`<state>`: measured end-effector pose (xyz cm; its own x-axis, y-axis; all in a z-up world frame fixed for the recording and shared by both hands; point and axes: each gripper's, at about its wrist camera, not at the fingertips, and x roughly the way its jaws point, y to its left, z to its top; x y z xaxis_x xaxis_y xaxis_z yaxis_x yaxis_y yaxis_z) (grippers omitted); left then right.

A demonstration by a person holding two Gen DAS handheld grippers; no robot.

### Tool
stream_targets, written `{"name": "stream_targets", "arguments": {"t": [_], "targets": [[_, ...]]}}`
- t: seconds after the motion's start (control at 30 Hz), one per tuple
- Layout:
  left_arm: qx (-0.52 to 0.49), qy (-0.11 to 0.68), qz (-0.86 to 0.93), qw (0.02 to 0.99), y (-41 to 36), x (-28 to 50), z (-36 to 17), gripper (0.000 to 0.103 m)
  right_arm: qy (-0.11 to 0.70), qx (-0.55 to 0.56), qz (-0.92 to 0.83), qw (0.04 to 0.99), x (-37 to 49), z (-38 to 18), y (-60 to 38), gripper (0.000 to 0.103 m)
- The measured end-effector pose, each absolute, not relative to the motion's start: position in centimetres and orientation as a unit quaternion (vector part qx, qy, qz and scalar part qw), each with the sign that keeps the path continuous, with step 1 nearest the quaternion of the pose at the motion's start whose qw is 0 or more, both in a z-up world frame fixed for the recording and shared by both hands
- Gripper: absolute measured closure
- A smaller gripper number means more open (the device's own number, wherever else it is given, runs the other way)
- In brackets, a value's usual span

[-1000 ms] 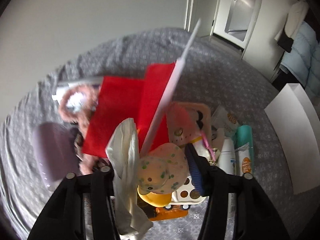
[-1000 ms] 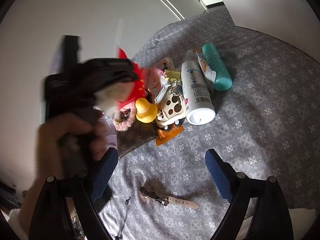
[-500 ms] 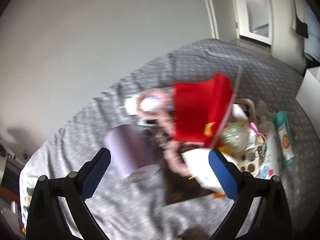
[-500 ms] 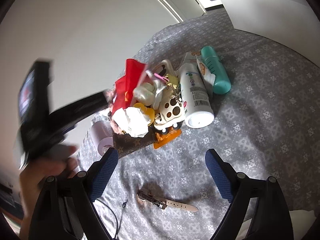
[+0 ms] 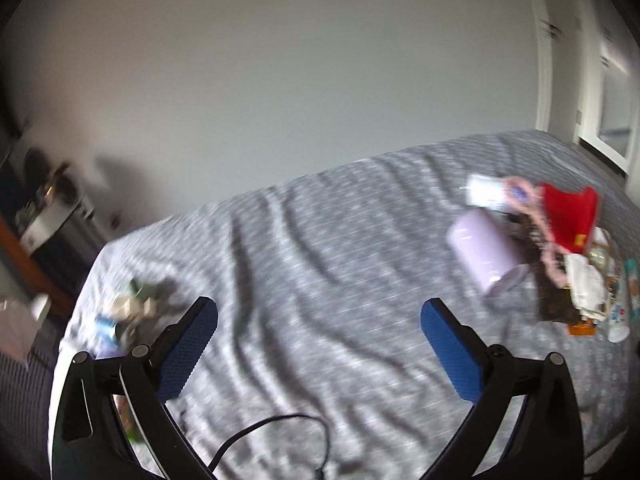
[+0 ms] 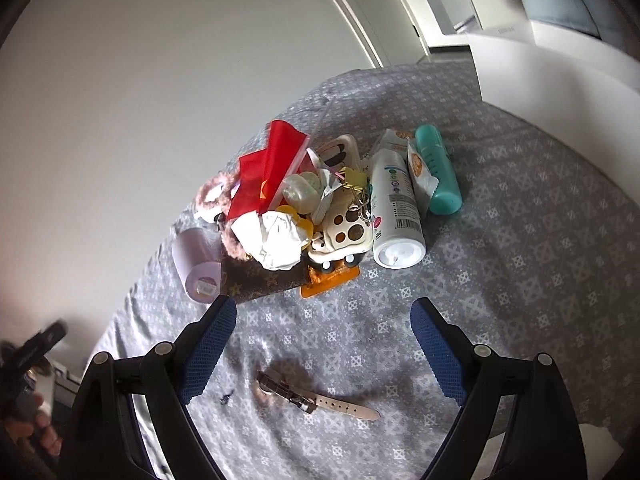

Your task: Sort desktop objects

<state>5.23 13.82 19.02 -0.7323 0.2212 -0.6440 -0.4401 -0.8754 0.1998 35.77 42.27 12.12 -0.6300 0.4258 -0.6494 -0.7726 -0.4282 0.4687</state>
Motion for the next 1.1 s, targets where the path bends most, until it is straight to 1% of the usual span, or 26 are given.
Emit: {"name": "stream_targets", "arguments": {"t": [0.13,0.23,0.3,0.4,0.47,0.53,0.63,0.7,0.77,0.8,0.87,0.93,1.03,1.1], "targets": [[-0.361,0.11,0.921,0.097,5.4,2.2,16.8,0.001,0.366,-0.235,0.819,0.375,35.7,12.5,41.4,0.014],[-0.4,0.047,0.914,0.043,-1.1,0.5,14.3,0.001,0.35,-0.241,0.823,0.376,35.5,12.9,40.8,0.014],[-0.405,0.004,0.914,0.025,-4.3,0.3,12.8,0.001,0.338,-0.251,0.826,0.376,35.0,12.9,40.4,0.014],[-0.422,-0.029,0.906,0.012,-6.9,-0.1,10.6,0.001,0.319,-0.268,0.831,0.37,33.9,12.8,39.8,0.014],[-0.436,-0.025,0.899,-0.003,-7.0,-0.9,9.0,0.001,0.299,-0.282,0.835,0.365,32.9,12.8,39.3,0.014],[-0.436,-0.01,0.9,-0.005,-6.2,-1.6,7.1,0.001,0.262,-0.305,0.848,0.346,31.0,12.8,38.1,0.014],[-0.426,0.013,0.904,0.03,-4.4,-2.1,4.4,0.001,0.208,-0.351,0.865,0.292,27.2,11.6,35.6,0.014],[-0.435,0.039,0.899,0.035,-3.0,-2.6,2.2,0.001,0.183,-0.404,0.863,0.242,24.4,9.6,34.1,0.014],[-0.444,0.057,0.894,0.022,-2.5,-2.9,0.4,0.001,0.191,-0.44,0.851,0.215,22.6,7.4,33.6,0.014],[-0.444,0.052,0.894,0.023,-2.5,-3.0,-0.1,0.0,0.199,-0.443,0.847,0.214,22.1,6.4,33.7,0.014],[-0.435,0.035,0.9,0.024,-3.0,-3.0,-0.2,0.0,0.207,-0.455,0.835,0.23,21.5,5.1,34.4,0.014],[-0.436,0.035,0.899,0.023,-2.9,-3.1,-0.3,0.0,0.212,-0.453,0.827,0.256,21.5,4.4,35.4,0.014],[-0.432,0.035,0.901,0.023,-2.9,-2.9,-0.4,0.0,0.244,-0.456,0.814,0.263,22.0,3.4,36.7,0.014],[-0.433,0.031,0.901,0.024,-3.0,-2.9,-0.5,0.0,0.242,-0.454,0.815,0.266,22.0,3.4,36.7,0.012]]}}
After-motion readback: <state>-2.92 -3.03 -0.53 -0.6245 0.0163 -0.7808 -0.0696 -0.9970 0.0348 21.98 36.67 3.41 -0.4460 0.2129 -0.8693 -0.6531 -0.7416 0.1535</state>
